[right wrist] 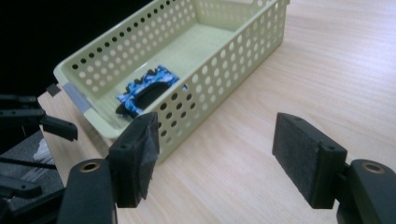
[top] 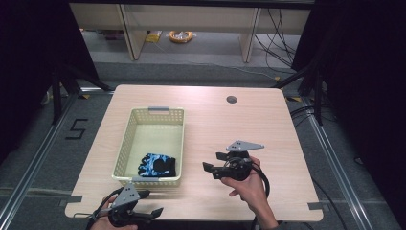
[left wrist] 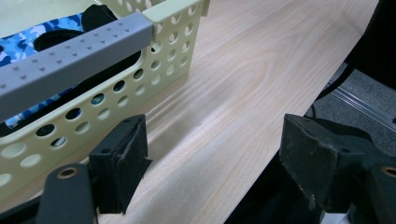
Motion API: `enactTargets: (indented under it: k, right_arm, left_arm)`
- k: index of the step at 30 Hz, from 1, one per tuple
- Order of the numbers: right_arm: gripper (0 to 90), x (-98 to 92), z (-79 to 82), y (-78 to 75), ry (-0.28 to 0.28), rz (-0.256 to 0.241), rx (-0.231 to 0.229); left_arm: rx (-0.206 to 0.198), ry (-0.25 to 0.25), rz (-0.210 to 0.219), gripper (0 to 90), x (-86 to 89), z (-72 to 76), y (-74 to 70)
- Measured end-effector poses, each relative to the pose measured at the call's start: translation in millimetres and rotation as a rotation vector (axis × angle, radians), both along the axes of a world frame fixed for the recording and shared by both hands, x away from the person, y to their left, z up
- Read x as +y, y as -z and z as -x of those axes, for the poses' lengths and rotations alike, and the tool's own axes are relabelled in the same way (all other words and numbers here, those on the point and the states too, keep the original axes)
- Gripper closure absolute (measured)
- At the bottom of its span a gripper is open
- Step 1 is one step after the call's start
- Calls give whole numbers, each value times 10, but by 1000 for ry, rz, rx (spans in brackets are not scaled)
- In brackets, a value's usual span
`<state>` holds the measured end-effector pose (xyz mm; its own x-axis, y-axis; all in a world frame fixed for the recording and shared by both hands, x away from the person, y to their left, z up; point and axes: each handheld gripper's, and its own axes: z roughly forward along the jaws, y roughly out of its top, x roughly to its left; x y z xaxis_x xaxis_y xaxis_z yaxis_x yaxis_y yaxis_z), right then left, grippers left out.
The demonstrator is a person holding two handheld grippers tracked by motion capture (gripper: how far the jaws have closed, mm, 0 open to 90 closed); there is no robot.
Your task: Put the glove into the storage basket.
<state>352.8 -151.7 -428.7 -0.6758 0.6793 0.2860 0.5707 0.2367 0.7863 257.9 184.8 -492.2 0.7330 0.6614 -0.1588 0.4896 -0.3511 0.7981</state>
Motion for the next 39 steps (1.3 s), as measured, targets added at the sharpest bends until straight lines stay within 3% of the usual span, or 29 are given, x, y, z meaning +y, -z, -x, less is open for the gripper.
enactTargets:
  k: [1,2,4,5,7,11,12,13,15,16,17,18,19,20,21,22,24,25,26,28,31,33,34,35,36,38,39]
  right_arm:
    - [314,-7,-16,30,-22,-2,-7]
    - [311,-15,-4,37,-9,-1,6]
    - [303,-24,25,60,12,-10,34]
    - [300,-56,9,82,0,8,6]
    - [290,-63,36,96,10,-5,35]
    - [279,-133,52,139,10,-5,20]
    - [276,-133,73,134,22,-12,44]
    - [267,-165,73,149,19,1,18]
    - [254,-180,102,160,23,-4,31]
    - [248,-200,112,161,24,5,27]
    - [240,-214,115,175,17,-1,15]
    - [234,-211,146,175,28,-13,43]
    - [230,-227,154,186,24,-11,34]
    - [223,-252,144,195,5,5,12]
    - [219,-255,175,195,32,-8,31]
    - [218,-277,173,209,31,-5,15]
    - [218,-306,199,217,31,1,18]
    - [218,-314,209,223,31,0,21]
    - [220,-316,248,220,54,-5,43]
    - [222,-356,253,245,41,5,23]
    - [222,-374,311,261,60,1,49]
    - [223,-410,307,283,48,14,30]
    - [223,-403,348,285,68,-4,63]
    - [223,-435,333,297,53,18,28]
    - [223,-414,373,291,74,-9,77]
    - [222,-452,370,317,51,6,39]
    - [220,-438,409,311,74,-8,79]
  left_arm:
    - [1,2,-1,232,-1,-3,0]
    - [2,12,-24,231,11,-11,-4]
    - [-5,6,0,231,-5,-4,18]
    - [-8,5,6,231,-7,-6,26]
    - [-9,1,9,231,-7,-13,28]
    - [8,6,-24,231,23,-35,17]
    - [2,-4,-1,231,7,-25,28]
    - [6,3,-17,231,16,-23,18]
    - [3,-16,14,230,-9,0,31]
    - [-16,-4,3,231,0,-5,28]
    - [-5,-3,-5,230,6,-3,19]
    - [19,-4,-4,231,13,3,16]
    - [9,7,-37,230,41,-8,14]
    - [-3,-1,-11,230,30,-5,25]
    - [-4,-2,-13,230,32,-5,25]
    - [-3,-3,-4,230,24,-3,26]
    - [0,3,-28,230,32,-4,26]
    - [-2,-3,-4,230,14,9,37]
    - [-2,4,-10,230,18,7,38]
    - [-6,-1,-11,230,20,9,44]
    - [-3,-1,-10,230,24,15,44]
    - [0,4,-10,230,26,18,39]
    - [2,6,-10,230,26,18,38]
    - [10,6,-22,230,29,20,27]
    - [3,0,-19,230,25,22,35]
    - [9,-10,-6,230,16,27,47]
    - [-4,5,-21,230,26,18,44]
